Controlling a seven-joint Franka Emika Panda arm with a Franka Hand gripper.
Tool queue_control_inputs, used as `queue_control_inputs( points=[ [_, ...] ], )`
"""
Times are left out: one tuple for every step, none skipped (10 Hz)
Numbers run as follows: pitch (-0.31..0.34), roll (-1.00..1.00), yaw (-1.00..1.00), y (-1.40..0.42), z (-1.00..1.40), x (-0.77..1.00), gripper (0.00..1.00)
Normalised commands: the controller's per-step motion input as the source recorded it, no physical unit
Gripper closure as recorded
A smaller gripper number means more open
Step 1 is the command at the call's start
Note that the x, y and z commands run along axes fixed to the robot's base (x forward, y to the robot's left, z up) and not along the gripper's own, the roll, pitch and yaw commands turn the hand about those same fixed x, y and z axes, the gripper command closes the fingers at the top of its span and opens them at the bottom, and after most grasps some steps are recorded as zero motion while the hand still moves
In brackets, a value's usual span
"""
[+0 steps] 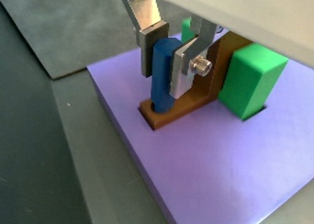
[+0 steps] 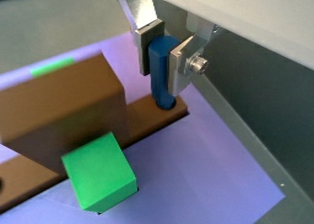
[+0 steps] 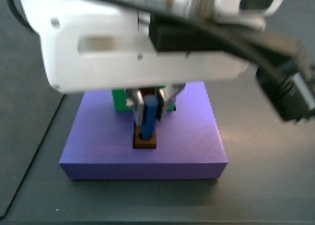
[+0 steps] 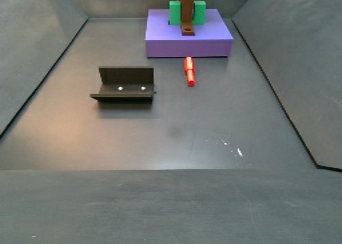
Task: Pick up the blue object. Move up. Place the blue object on the fixture. Regrasp the blue object. Move to above the board. Insert the blue object.
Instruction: Insert the blue object.
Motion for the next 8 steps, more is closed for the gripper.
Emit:
queue_control_inputs(
  points=[
    [-0.084,0.01,0.04,0.00,-0.54,0.00,1.00],
    [-0.106,0.00,0.03,0.00,-0.54,0.00,1.00],
    [-0.100,0.01,0.03,0.00,-0.53,0.00,1.00],
    [-0.067,0.00,0.06,0.00,-0.37,-0.02,1.00],
    [0.000,-0.01,0.15,-0.18,-0.10,0.00,1.00],
    [0.000,-0.10,0.16,-0.24,-0.15,0.01,1.00],
    [-0.034,-0.02,0.06,-0.11,-0.31,0.00,1.00],
    [-0.046,0.00,0.02,-0.03,-0.36,0.01,1.00]
  ],
)
